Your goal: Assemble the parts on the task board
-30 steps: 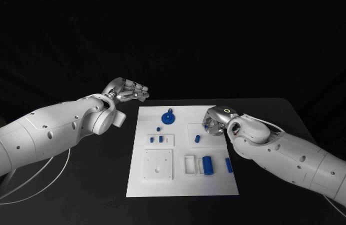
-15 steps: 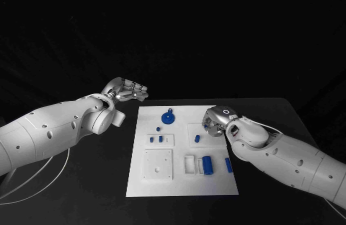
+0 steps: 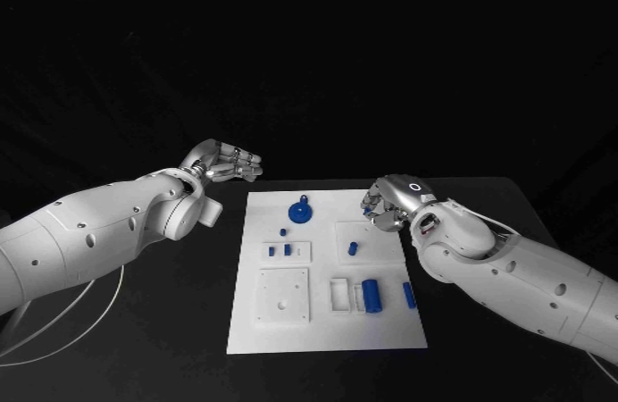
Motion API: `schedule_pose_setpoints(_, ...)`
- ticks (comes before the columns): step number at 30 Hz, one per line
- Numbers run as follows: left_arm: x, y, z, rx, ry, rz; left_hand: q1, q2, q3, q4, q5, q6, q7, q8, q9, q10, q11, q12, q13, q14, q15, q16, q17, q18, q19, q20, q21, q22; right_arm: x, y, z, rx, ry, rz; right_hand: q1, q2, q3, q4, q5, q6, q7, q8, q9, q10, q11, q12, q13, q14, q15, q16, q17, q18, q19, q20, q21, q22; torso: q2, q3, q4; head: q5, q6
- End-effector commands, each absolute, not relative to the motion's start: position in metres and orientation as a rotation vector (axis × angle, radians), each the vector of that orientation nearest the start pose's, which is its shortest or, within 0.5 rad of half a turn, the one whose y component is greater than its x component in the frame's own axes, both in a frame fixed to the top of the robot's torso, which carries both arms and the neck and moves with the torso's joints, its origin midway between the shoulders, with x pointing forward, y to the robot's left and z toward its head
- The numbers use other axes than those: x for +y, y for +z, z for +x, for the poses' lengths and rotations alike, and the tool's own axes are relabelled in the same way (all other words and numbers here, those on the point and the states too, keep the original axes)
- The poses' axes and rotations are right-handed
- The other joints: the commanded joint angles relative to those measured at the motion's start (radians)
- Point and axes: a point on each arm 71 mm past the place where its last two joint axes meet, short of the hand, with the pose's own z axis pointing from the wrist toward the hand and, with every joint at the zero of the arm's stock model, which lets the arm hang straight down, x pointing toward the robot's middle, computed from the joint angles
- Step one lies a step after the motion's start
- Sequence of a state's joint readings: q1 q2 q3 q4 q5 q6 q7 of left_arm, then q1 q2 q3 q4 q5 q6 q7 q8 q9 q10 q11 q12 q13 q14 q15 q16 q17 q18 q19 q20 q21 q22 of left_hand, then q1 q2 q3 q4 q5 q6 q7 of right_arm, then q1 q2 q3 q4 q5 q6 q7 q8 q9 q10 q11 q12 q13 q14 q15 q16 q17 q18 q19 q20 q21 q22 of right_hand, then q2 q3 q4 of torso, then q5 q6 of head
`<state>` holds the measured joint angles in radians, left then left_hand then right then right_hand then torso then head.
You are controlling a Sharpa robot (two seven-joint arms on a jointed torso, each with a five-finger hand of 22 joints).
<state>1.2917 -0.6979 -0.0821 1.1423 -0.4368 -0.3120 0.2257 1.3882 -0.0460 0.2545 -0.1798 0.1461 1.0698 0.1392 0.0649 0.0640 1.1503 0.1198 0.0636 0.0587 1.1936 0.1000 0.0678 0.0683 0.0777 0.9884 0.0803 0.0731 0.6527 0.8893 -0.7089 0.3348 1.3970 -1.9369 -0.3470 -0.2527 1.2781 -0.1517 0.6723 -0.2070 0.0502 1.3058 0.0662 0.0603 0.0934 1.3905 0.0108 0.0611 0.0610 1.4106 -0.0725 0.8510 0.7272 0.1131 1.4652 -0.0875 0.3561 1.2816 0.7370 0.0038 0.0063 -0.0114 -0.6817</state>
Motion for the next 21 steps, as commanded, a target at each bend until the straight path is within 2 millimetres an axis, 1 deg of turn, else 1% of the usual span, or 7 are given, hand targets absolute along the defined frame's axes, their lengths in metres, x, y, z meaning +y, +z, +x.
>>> schedule_pose_setpoints(1, 0.246, -0.166, 0.564, 1.518, -1.117, -0.722, 0.008, 0.002, 0.000, -0.008, -0.001, -0.006, 0.002, -0.001, 0.000, -0.003, 0.001, -0.002, 0.000, -0.004, 0.003, -0.003, 0.000, -0.007, -0.006, -0.001, 0.001, 0.002, -0.189, -0.197, 0.496, 1.461, 0.469, -0.108, 0.012, 0.006, -0.008, 0.001, 0.000, 0.008, 0.001, 0.004, -0.002, 0.002, 0.001, 0.001, 0.003, 0.005, 0.000, -0.007, 0.001, -0.002, 0.041, -0.010, 0.006, 0.001, -0.002, -0.0010, -0.0003, 0.003, 0.004)
schedule_pose_setpoints(5, 0.244, -0.166, 0.564, 1.515, -1.120, -0.726, 0.008, 0.002, 0.000, -0.008, -0.001, -0.006, 0.002, -0.001, 0.000, -0.003, 0.001, -0.002, 0.000, -0.004, 0.003, -0.003, 0.000, -0.007, -0.006, -0.001, 0.001, 0.002, -0.181, -0.185, 0.490, 1.442, 0.526, -0.097, 0.012, 0.007, -0.009, 0.001, 0.000, 0.008, 0.001, 0.004, -0.003, 0.002, 0.001, 0.001, 0.003, 0.005, 0.000, -0.008, 0.002, 0.000, 0.041, -0.010, 0.005, 0.001, -0.002, -0.0025, -0.0005, 0.009, 0.005)
schedule_pose_setpoints(7, 0.242, -0.166, 0.564, 1.513, -1.121, -0.730, 0.006, 0.003, -0.001, -0.008, 0.000, -0.007, 0.002, -0.001, 0.000, -0.004, 0.001, -0.002, 0.000, -0.004, 0.003, -0.003, 0.000, -0.007, -0.008, 0.000, 0.000, 0.003, -0.175, -0.181, 0.486, 1.436, 0.555, -0.096, 0.013, 0.008, -0.011, -0.001, 0.000, 0.007, 0.001, 0.004, -0.003, 0.002, 0.001, 0.001, 0.003, 0.006, 0.000, -0.011, 0.003, 0.002, 0.041, -0.009, 0.004, 0.000, -0.002, -0.0022, 0.0010, 0.012, 0.009)
schedule_pose_setpoints(12, 0.233, -0.166, 0.564, 1.505, -1.135, -0.740, 0.002, 0.003, -0.002, -0.006, 0.000, -0.007, 0.002, -0.001, 0.000, -0.005, 0.001, -0.002, 0.000, -0.005, 0.003, -0.003, 0.000, -0.008, -0.008, 0.001, -0.001, 0.003, -0.157, -0.178, 0.473, 1.438, 0.630, -0.103, 0.012, 0.010, -0.012, -0.001, 0.000, 0.006, 0.001, 0.004, -0.003, 0.000, 0.002, 0.001, 0.003, 0.006, 0.000, -0.013, 0.004, 0.003, 0.040, -0.008, 0.001, -0.001, -0.004, -0.0046, 0.0025, 0.021, 0.012)
schedule_pose_setpoints(16, 0.227, -0.166, 0.565, 1.490, -1.143, -0.754, -0.002, 0.002, -0.002, -0.003, 0.000, -0.008, 0.002, -0.001, 0.000, -0.005, 0.001, -0.002, 0.000, -0.005, 0.003, -0.003, 0.001, -0.007, -0.006, 0.002, -0.003, -0.001, -0.141, -0.181, 0.461, 1.441, 0.678, -0.123, 0.013, 0.012, -0.013, -0.003, 0.000, 0.005, 0.002, 0.004, -0.003, -0.001, 0.003, 0.001, 0.003, 0.006, 0.001, -0.015, 0.004, 0.004, 0.040, -0.008, 0.001, -0.001, -0.009, -0.0100, 0.0023, 0.027, 0.012)
schedule_pose_setpoints(18, 0.226, -0.166, 0.566, 1.484, -1.145, -0.761, -0.002, 0.002, -0.002, -0.003, 0.000, -0.008, 0.002, -0.001, 0.000, -0.005, 0.001, -0.002, 0.000, -0.005, 0.003, -0.003, 0.001, -0.007, -0.006, 0.002, -0.004, -0.002, -0.136, -0.184, 0.457, 1.443, 0.692, -0.132, 0.013, 0.012, -0.013, -0.003, 0.000, 0.005, 0.002, 0.004, -0.003, -0.001, 0.003, 0.001, 0.003, 0.006, 0.001, -0.015, 0.004, 0.004, 0.040, -0.008, 0.001, -0.001, -0.013, -0.0137, 0.0023, 0.032, 0.009)
schedule_pose_setpoints(21, 0.223, -0.167, 0.568, 1.474, -1.148, -0.781, -0.002, 0.002, -0.002, -0.003, 0.000, -0.008, 0.002, -0.001, 0.000, -0.005, 0.001, -0.002, 0.000, -0.005, 0.003, -0.003, 0.001, -0.007, -0.006, 0.002, -0.004, -0.002, -0.124, -0.190, 0.448, 1.449, 0.718, -0.153, 0.013, 0.012, -0.013, -0.003, 0.000, 0.005, 0.002, 0.004, -0.003, -0.001, 0.003, 0.001, 0.003, 0.006, 0.001, -0.015, 0.004, 0.004, 0.040, -0.008, 0.001, -0.001, -0.018, -0.0185, 0.0023, 0.039, 0.008)
